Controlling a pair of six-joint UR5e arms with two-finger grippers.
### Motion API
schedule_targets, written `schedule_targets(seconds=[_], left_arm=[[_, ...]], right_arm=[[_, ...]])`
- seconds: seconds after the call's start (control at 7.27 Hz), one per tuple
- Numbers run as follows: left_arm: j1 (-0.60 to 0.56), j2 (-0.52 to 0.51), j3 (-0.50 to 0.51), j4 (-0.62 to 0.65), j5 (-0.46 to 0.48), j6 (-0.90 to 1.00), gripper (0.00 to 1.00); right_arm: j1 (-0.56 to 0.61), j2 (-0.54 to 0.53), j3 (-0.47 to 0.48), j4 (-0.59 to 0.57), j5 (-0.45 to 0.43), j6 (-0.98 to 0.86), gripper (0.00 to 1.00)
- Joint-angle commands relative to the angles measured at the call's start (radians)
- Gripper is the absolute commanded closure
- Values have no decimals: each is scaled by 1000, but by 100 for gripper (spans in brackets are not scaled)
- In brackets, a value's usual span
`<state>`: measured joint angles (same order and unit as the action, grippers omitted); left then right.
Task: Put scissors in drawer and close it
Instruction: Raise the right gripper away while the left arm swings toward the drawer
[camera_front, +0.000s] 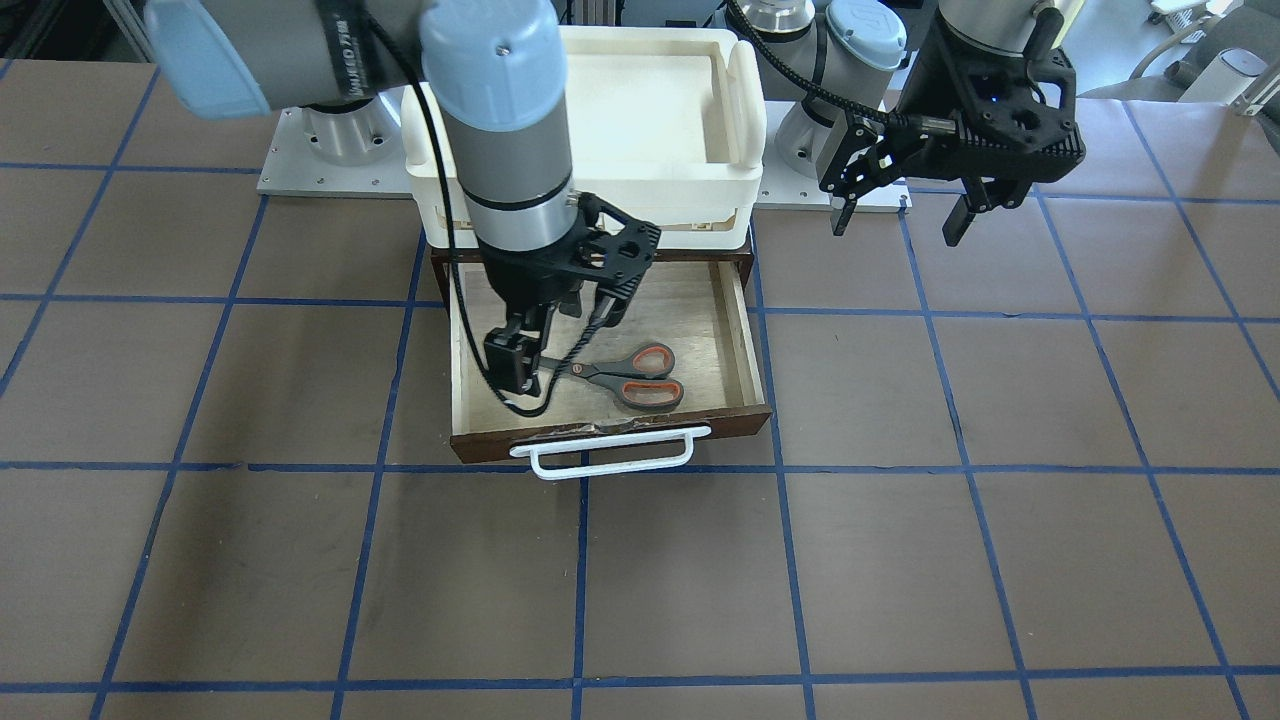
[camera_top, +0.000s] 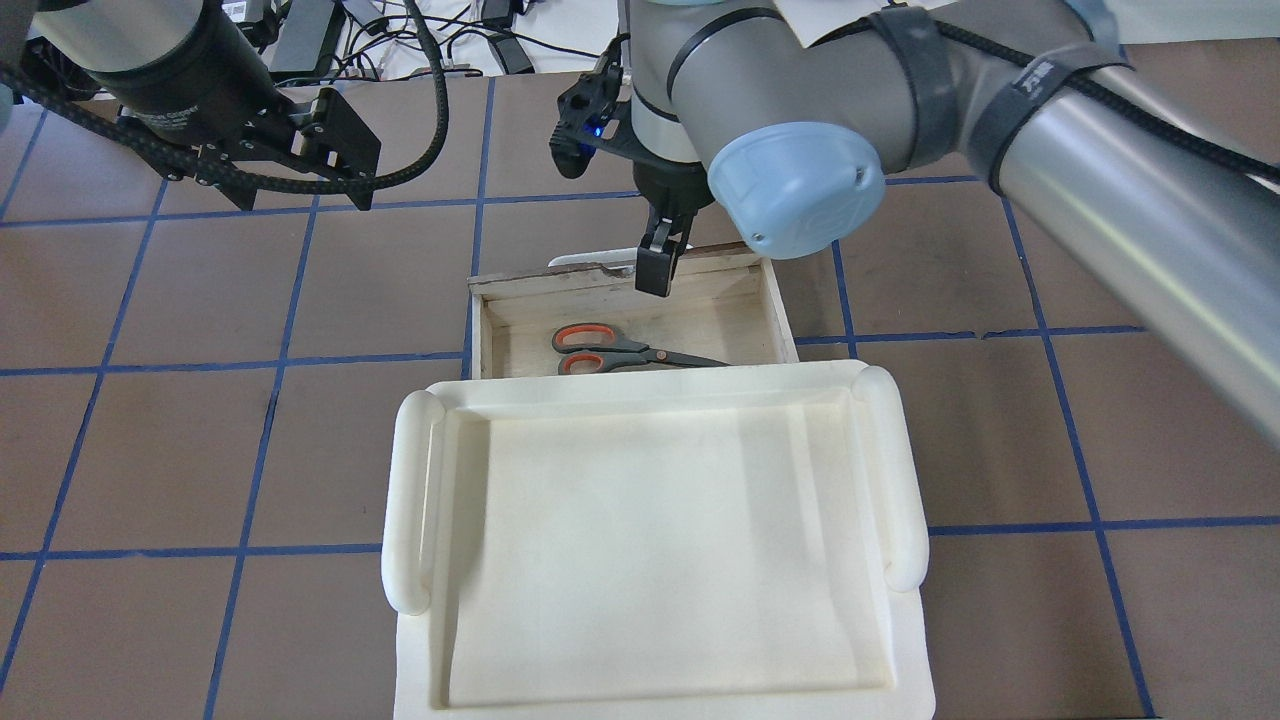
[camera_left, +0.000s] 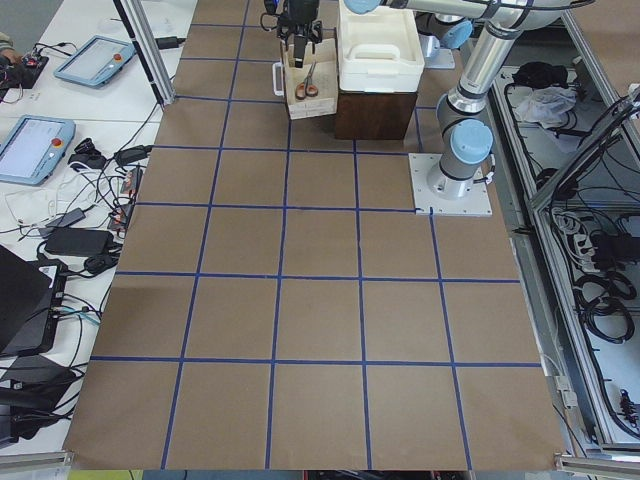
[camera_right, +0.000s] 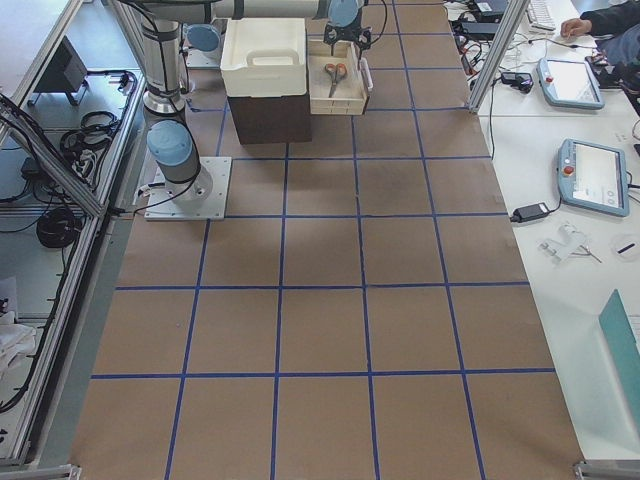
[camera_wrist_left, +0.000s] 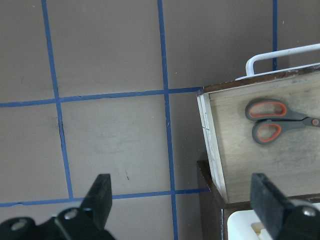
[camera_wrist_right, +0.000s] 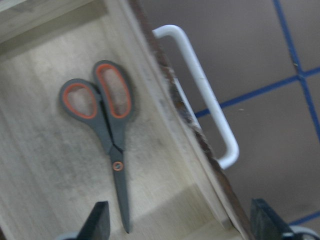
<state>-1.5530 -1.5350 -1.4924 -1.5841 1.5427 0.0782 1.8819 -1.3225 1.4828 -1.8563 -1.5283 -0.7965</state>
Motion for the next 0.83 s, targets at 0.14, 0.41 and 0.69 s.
schedule_targets(seconds=[0.14,0.41,0.69], left_arm=[[-5,-77,17,42,-85,-27,0],[-15,-185,93,59,-98,-128,0],[-105,-323,130,187,-69,-216,0]], right_arm=[[-156,-84,4,-55,-135,506,0],[-182,-124,14,-3,-179,708,0],[-220,-152,16,159,-181,758,0]])
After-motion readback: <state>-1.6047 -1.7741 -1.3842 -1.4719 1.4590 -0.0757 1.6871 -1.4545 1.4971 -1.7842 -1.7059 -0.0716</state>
